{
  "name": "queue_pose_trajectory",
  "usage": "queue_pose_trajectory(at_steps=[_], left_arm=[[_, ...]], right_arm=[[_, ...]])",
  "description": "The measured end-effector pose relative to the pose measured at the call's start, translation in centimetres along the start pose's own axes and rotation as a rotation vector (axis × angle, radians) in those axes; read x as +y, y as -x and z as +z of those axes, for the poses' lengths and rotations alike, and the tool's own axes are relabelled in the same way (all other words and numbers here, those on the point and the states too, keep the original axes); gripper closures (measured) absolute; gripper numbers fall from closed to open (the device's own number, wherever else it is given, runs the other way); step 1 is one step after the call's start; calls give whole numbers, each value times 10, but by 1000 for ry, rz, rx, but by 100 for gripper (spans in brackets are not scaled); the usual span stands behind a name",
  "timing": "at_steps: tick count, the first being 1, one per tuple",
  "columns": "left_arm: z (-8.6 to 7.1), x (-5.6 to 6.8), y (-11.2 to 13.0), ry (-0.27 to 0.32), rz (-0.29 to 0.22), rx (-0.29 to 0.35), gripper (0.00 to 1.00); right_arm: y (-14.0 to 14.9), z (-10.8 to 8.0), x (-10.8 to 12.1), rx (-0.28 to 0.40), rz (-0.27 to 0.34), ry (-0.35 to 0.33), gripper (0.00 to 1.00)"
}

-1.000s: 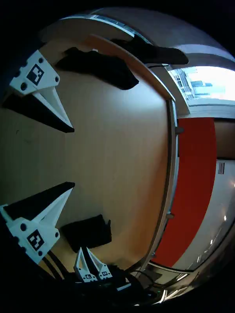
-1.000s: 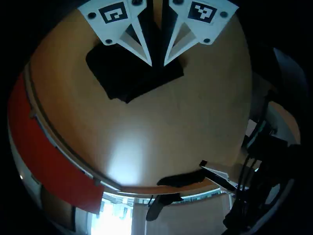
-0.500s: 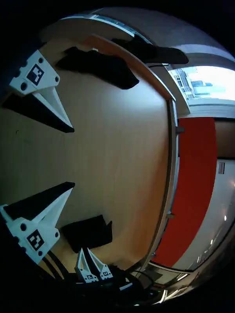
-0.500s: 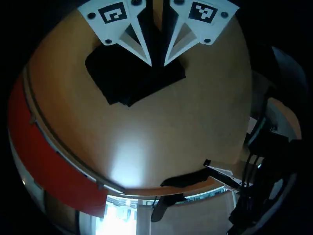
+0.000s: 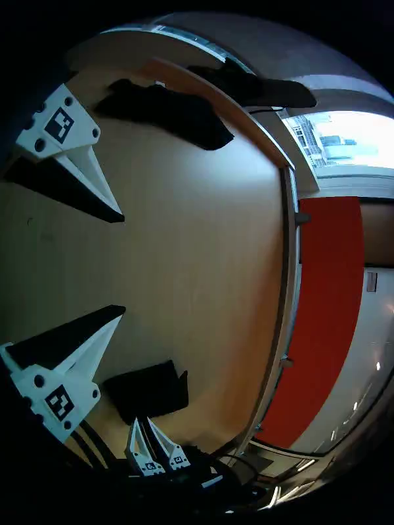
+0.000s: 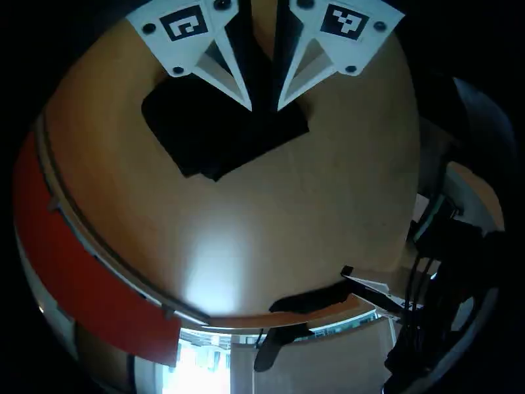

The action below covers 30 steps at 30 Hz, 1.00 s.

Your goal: Fold towel

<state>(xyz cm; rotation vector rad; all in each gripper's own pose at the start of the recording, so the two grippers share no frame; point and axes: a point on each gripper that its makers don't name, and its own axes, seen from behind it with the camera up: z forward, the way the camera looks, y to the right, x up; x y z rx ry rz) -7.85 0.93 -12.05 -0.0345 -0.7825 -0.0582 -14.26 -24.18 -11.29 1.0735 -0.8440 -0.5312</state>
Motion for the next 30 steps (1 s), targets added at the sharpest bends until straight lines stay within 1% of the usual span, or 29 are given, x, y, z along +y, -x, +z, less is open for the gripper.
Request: queue_pose_trajectory(at_steps=[5,6,8,16,24,30], left_arm=[[0,1,1,1,2,-2,6],[0,2,1,2,3,-2,7],[1,2,1,2,3,-2,6],[1,5,1,6,4,0,6],[0,5,2,7,3,-1,6],[0,7,1,13,8,3,6]], right_arm=[[0,-2,-2,6,19,-11,34],[0,-2,-3,7,22,-11,26],[2,-3,-1,6,26,-4,17],[18,-6,4,-10,57,26,17],[43,-10,11,-40,100,65,17],[60,-16,17,-61,125,83,17]])
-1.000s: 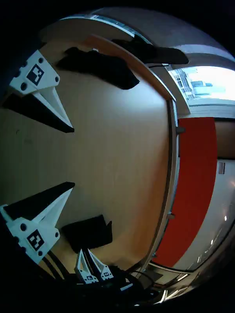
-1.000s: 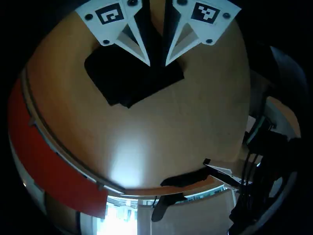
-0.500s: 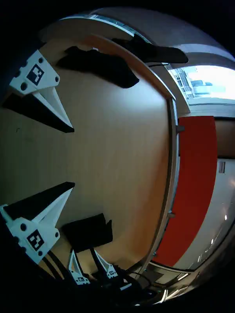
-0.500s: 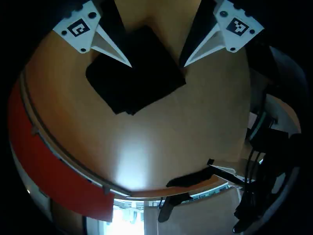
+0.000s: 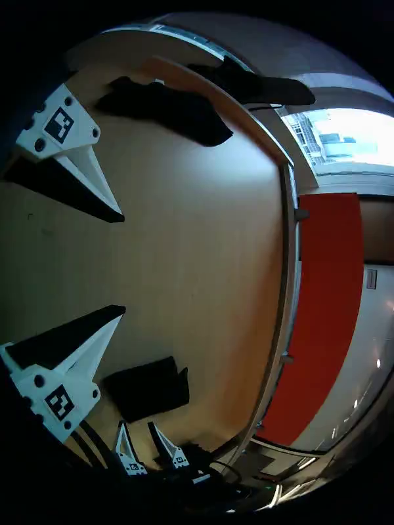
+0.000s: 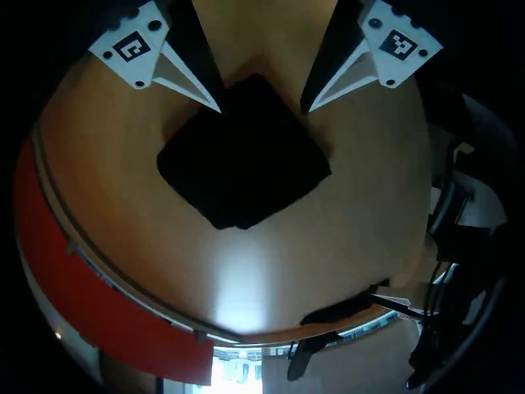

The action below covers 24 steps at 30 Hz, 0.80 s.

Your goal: Fold towel

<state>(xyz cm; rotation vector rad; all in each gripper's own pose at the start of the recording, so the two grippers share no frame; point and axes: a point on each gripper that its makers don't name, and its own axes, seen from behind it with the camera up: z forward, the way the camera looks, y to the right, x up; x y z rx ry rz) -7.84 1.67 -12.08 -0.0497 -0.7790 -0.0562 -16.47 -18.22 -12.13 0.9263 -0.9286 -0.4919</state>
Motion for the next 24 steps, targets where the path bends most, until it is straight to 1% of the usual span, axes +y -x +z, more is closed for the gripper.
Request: queue_pose_trajectory(at_steps=[5,7,12,16,18,21,24], left_arm=[[0,2,-1,2,6,0,6],[0,3,-1,3,6,0,6],[0,3,0,6,2,1,6],[-1,4,0,7,4,2,6],[-1,5,0,8,7,2,6],[-1,5,0,9,8,2,7],[-1,7,1,11,8,2,6]], right_arm=[[14,0,4,-24,16,10,17],[21,2,4,-37,24,10,18],[37,8,3,-67,50,7,30],[40,11,4,-69,74,14,32],[41,12,4,-67,86,14,36],[41,13,5,-67,101,16,38],[42,13,5,-67,115,15,44]])
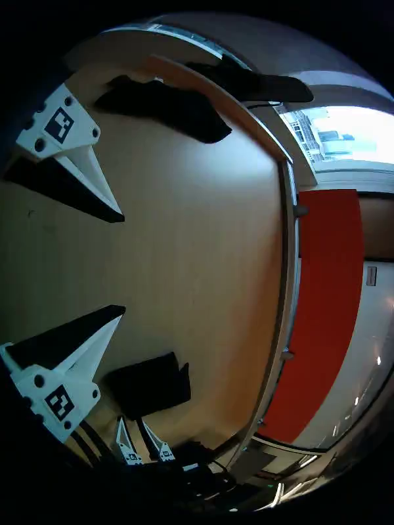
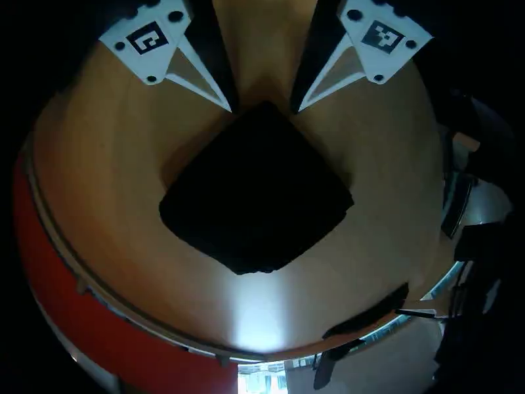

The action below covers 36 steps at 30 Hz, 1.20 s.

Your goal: Fold towel

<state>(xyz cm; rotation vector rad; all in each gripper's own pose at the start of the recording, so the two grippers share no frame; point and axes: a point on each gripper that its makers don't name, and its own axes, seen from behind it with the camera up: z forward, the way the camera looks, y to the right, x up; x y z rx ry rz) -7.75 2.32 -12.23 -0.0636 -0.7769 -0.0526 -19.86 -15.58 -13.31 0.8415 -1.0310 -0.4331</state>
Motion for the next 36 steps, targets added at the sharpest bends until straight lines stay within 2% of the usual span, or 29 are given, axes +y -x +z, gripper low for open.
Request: queue_pose_trajectory(at_steps=[10,14,18,27,36], left_arm=[[0,1,1,2,5,-1,6],[0,0,2,1,3,-3,6],[0,-1,4,0,4,-5,6],[1,2,5,9,9,-4,6],[1,6,2,24,10,9,6]], right_arm=[[1,0,1,6,32,2,71],[2,0,-1,5,36,-2,87],[2,1,-2,9,39,-2,95],[-10,-8,1,34,16,17,96],[-61,-39,7,109,-48,54,96]])
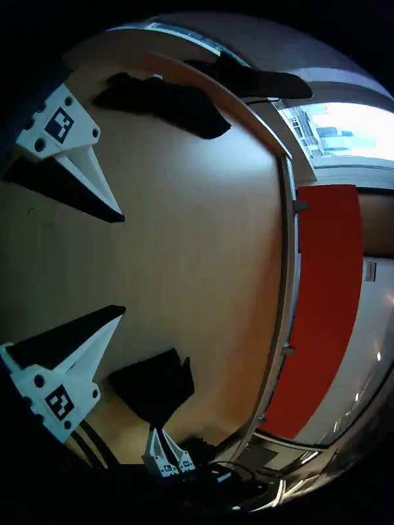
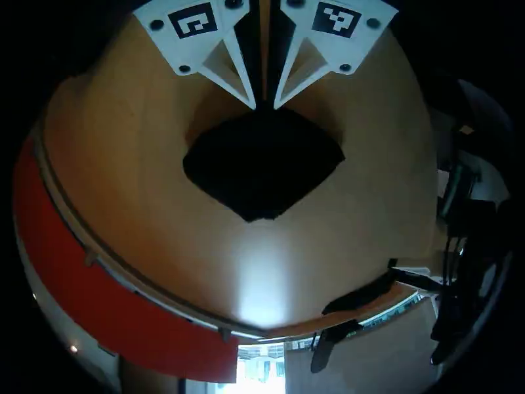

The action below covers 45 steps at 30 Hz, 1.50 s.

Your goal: Fold towel

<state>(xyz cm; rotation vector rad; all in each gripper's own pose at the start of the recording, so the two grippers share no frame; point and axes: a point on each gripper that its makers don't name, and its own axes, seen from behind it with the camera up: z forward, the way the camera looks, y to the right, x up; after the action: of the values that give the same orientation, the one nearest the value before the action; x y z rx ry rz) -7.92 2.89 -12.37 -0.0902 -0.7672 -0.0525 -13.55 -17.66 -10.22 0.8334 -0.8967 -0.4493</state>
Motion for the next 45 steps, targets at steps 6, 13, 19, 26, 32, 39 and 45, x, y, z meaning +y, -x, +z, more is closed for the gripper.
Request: queue_pose_trajectory(at_steps=[6,13,19,26,32,39,45], left_arm=[[-1,2,-10,11,5,21,6],[-5,7,-23,25,16,48,6],[-6,11,-32,38,20,65,6],[-5,20,-38,55,24,74,6],[-5,27,-36,60,26,71,6],[-7,27,-32,55,25,62,6],[-7,28,-33,49,24,60,6]], right_arm=[[-48,-21,8,56,-47,32,96],[-97,-47,15,138,-64,56,96],[-109,-69,30,161,-65,89,96],[-94,-88,58,144,-58,146,96],[-74,-104,92,126,-31,200,96],[-52,-126,136,121,32,245,96],[-37,-151,176,115,64,293,96]])
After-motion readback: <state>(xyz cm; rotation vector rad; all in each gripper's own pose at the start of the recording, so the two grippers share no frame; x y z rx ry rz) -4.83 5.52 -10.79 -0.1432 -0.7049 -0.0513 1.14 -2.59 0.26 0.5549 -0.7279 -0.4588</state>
